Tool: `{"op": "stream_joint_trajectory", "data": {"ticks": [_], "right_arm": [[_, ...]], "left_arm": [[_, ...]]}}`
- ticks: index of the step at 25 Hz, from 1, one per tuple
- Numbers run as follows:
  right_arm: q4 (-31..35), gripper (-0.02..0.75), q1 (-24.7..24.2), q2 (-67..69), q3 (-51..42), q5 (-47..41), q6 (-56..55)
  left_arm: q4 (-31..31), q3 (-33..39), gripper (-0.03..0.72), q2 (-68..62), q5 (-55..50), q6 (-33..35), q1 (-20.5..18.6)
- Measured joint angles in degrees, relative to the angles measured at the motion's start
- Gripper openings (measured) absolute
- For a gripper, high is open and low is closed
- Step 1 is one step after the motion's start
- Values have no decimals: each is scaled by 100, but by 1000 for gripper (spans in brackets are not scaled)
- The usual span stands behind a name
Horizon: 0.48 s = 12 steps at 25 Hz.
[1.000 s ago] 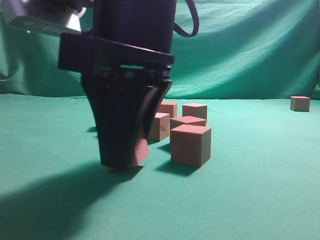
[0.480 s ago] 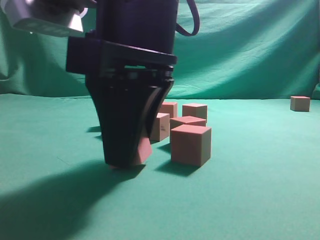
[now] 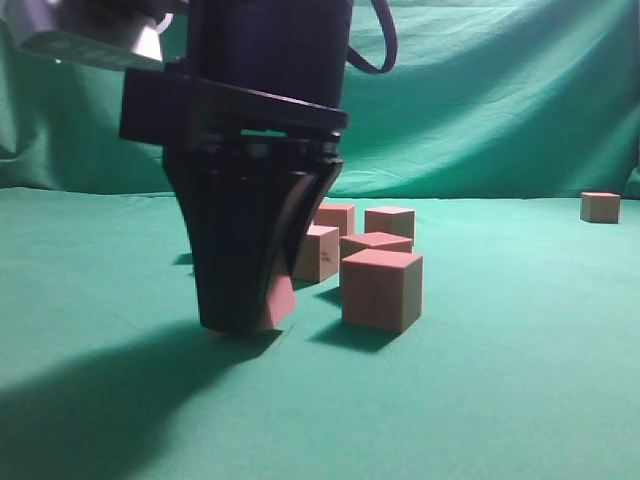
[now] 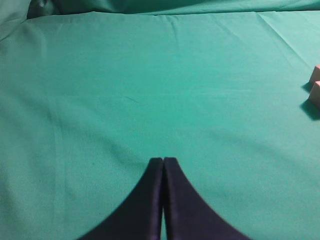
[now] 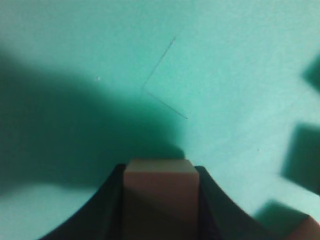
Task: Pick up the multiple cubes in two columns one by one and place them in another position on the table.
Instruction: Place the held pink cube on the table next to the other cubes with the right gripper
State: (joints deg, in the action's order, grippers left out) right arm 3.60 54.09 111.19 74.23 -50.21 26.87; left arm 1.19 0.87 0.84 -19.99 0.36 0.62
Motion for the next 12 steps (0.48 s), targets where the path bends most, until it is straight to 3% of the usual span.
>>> {"op": "stream_joint_trajectory", "data": {"ticks": [12], "right_arm": [[0,256,0,0,0,-10,0]], "left_arm": [[0,0,0,0,0,0,0]]}}
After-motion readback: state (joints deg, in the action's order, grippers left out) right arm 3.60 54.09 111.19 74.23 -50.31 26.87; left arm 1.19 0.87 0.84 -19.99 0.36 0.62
